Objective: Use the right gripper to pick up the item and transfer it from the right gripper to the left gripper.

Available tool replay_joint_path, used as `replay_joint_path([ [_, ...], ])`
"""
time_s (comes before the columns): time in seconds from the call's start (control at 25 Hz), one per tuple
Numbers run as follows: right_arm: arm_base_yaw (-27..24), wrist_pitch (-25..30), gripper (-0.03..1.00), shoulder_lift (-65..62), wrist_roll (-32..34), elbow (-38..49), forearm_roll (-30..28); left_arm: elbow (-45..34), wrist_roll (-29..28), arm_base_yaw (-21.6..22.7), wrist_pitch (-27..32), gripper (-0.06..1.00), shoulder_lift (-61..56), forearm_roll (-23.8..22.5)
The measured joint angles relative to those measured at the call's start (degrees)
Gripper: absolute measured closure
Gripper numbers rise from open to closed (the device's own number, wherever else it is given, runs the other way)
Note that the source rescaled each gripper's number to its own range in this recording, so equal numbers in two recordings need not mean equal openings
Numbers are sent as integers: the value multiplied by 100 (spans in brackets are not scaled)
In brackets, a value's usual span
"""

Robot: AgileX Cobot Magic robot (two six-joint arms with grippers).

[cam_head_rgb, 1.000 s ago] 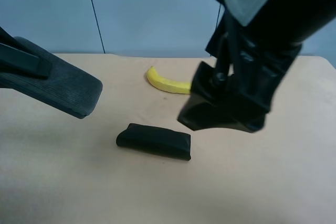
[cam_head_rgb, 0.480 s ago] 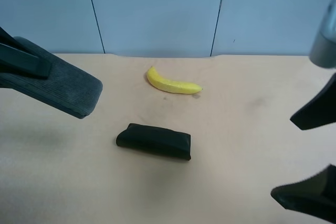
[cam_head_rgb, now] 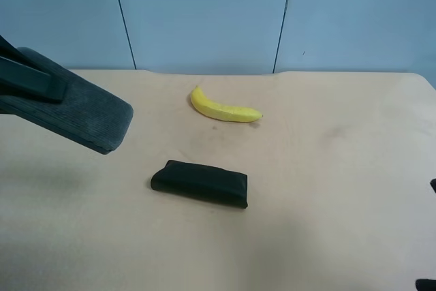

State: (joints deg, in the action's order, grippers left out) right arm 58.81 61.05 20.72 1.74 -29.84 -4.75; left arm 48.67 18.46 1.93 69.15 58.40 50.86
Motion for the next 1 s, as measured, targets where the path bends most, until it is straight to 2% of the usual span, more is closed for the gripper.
replay_joint_path([
  [0.24, 0, 22, -3, -755, 0, 90, 0, 0, 0, 0, 0, 94, 0, 0],
  [0.76, -6, 22, -3, -802, 0, 90, -5, 0, 0, 0, 0, 94, 0, 0],
  [0.88, -318, 22, -3, -802, 0, 90, -5, 0, 0, 0, 0, 94, 0, 0],
  [1.0, -1071, 22, -3, -802, 0, 90, -5, 0, 0, 0, 0, 94, 0, 0],
])
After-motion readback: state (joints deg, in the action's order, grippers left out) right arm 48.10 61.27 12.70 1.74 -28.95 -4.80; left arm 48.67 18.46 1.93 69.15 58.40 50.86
